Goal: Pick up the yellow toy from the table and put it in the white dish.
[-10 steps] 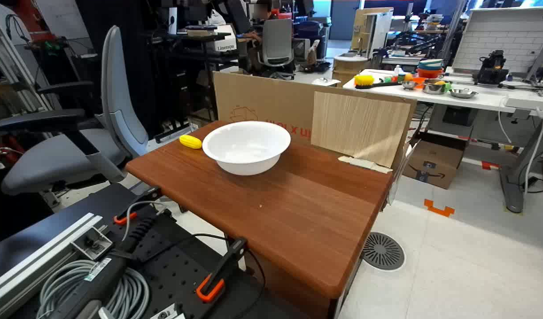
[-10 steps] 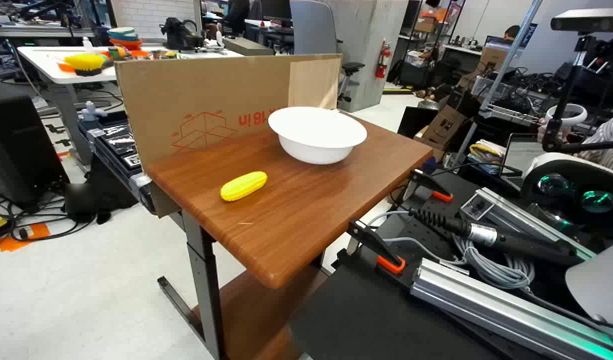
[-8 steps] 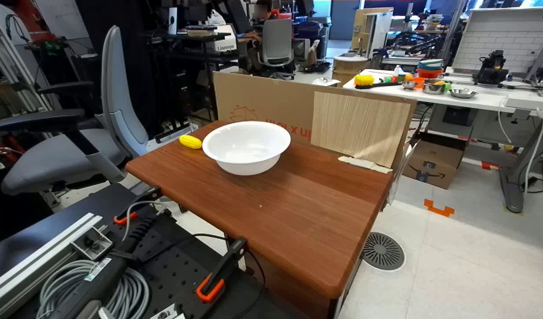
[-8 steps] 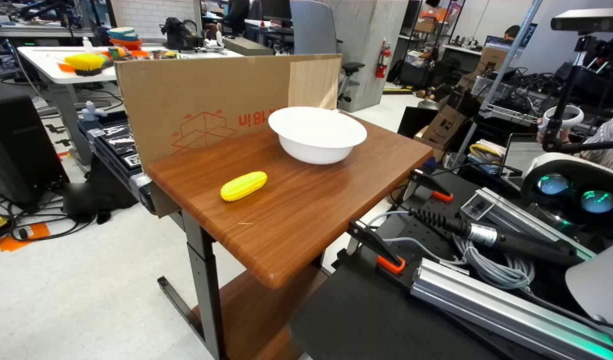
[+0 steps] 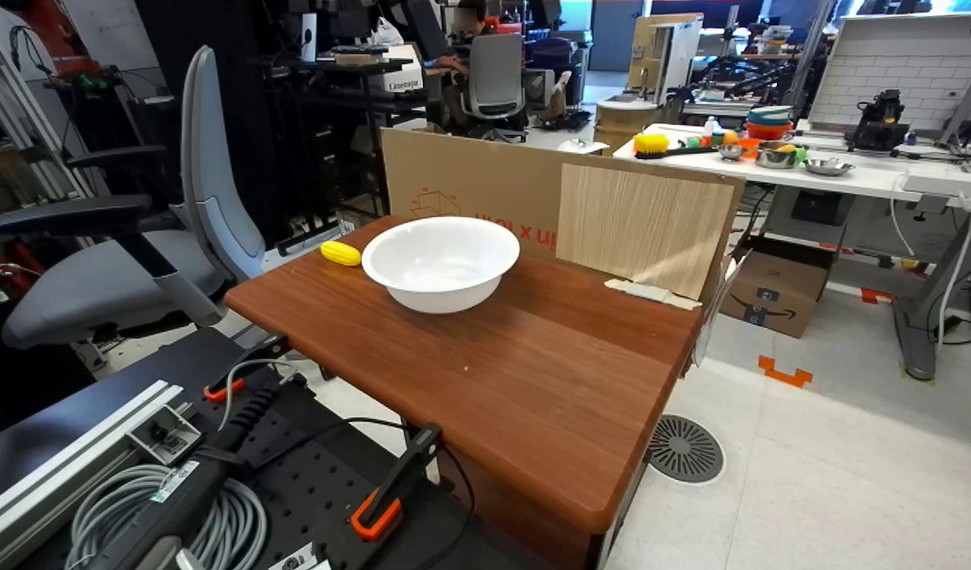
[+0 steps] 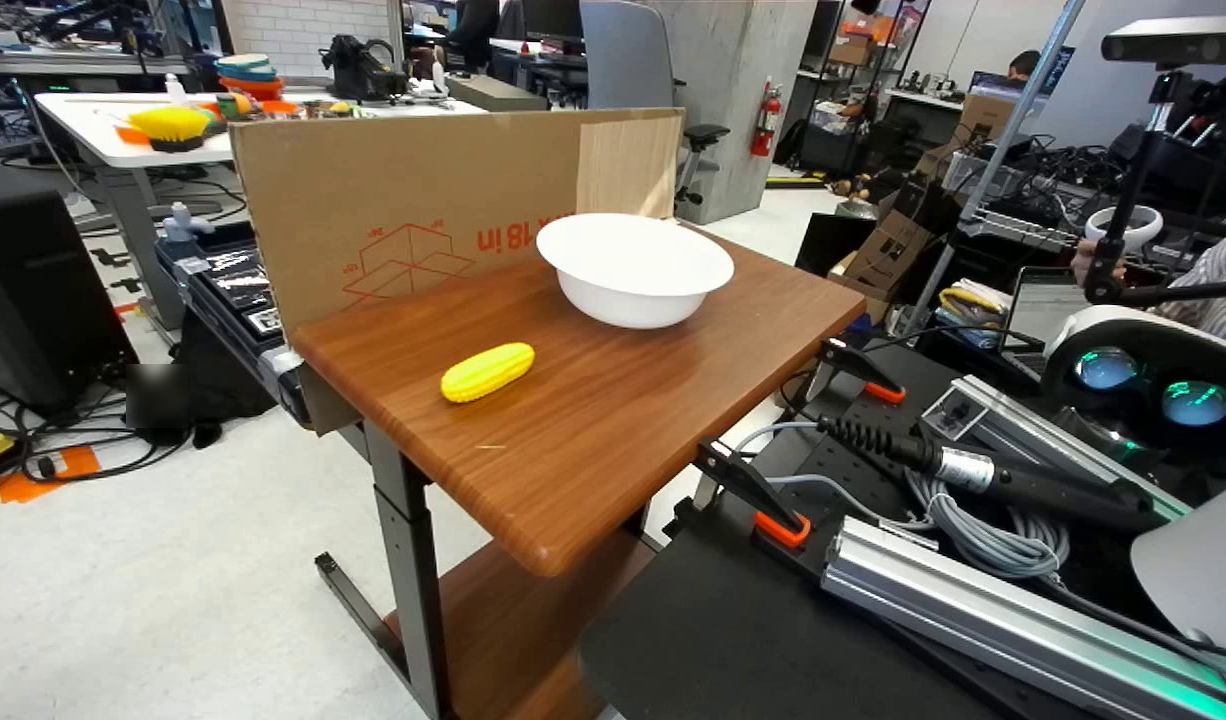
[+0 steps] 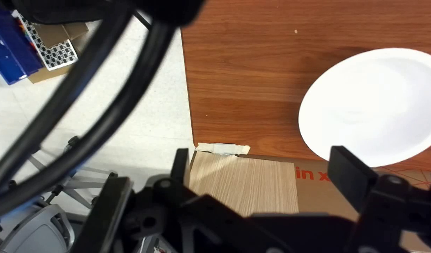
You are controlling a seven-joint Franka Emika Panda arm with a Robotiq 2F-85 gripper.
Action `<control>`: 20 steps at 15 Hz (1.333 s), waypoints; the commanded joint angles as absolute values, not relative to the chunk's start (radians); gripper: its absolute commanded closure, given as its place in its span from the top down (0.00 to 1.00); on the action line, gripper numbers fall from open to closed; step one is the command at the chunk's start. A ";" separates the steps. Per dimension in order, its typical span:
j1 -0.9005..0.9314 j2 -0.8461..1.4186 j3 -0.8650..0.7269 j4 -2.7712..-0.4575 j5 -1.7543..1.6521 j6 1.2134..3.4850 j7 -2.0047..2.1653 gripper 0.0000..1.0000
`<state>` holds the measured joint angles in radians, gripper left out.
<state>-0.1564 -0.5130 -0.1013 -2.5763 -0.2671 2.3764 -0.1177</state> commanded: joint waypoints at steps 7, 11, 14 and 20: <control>0.016 -0.418 -0.151 -2.543 -0.175 2.406 -0.460 1.00; 0.120 -0.297 -0.151 -2.493 -0.080 2.443 -0.632 1.00; 0.174 -0.197 -0.129 -2.456 0.003 2.459 -0.775 1.00; 0.188 -0.012 -0.019 -2.426 0.039 2.459 -1.005 1.00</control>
